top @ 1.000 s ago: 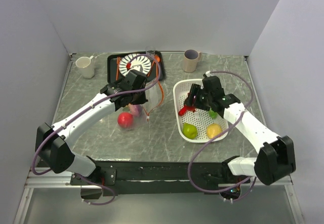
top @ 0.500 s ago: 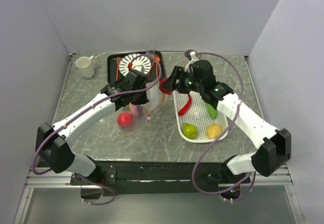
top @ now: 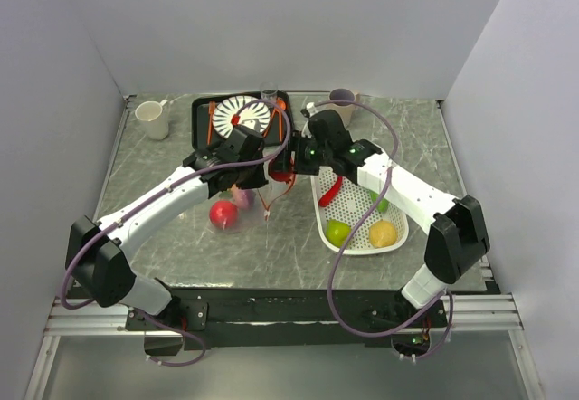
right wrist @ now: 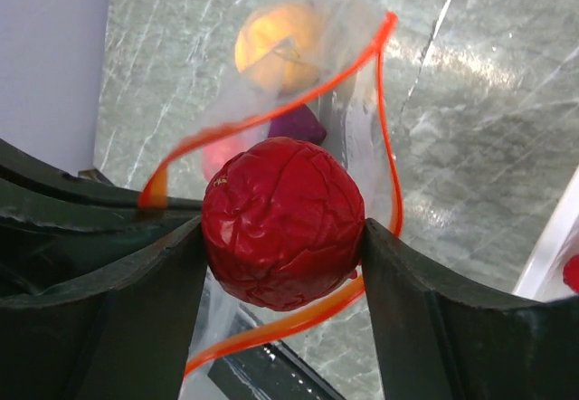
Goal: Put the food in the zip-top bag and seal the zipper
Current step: Place the fake fruit in the zipper food storage bag.
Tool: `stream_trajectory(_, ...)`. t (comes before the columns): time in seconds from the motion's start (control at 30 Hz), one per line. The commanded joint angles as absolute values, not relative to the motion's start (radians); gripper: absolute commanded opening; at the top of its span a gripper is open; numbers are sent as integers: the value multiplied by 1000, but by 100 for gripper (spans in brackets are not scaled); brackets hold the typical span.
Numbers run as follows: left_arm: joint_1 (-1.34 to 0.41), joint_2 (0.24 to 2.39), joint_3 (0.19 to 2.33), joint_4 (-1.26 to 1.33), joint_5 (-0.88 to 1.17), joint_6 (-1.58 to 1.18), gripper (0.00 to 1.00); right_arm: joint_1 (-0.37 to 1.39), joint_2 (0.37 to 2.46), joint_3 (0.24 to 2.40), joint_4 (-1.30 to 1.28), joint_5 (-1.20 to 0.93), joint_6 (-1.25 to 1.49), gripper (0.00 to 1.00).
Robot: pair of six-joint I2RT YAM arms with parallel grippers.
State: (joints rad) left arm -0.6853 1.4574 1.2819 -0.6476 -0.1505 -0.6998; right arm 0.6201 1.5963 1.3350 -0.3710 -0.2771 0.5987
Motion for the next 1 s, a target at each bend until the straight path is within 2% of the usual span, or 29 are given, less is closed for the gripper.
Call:
stream_trajectory(0.0, -690, 1427, 1289, -626, -155, -698, 1, 629, 1585, 1401, -391, -244, 557, 75)
stream_trajectory(0.13, -690, 1424, 1285, -624, -160, -700, 1, 629, 1582, 1413, -423, -203, 545, 82)
stream_trajectory(0.33, -690, 1414, 1295, -643, -178, -701, 1, 629, 1554, 1402, -440, -157, 537, 87)
stream_trajectory(0.47, -690, 1398, 1295, -647, -202, -701, 1, 627, 1475, 1370, -489, -20, 546, 91)
stream_trajectory(0.5, -690, 1396, 1293, -647, -202, -701, 1, 624, 1453, 1356, -501, 70, 555, 93)
stream_trajectory(0.53, -690, 1394, 1289, -646, -206, -698, 1, 621, 1425, 1339, -508, 112, 560, 97)
stream_trajectory(0.63, -690, 1397, 1284, -638, -204, -698, 1, 598, 1319, 1243, -528, 231, 578, 100)
stream_trajectory(0.97, -690, 1416, 1285, -637, -190, -684, 1, 554, 1163, 970, -695, 94, 620, 100)
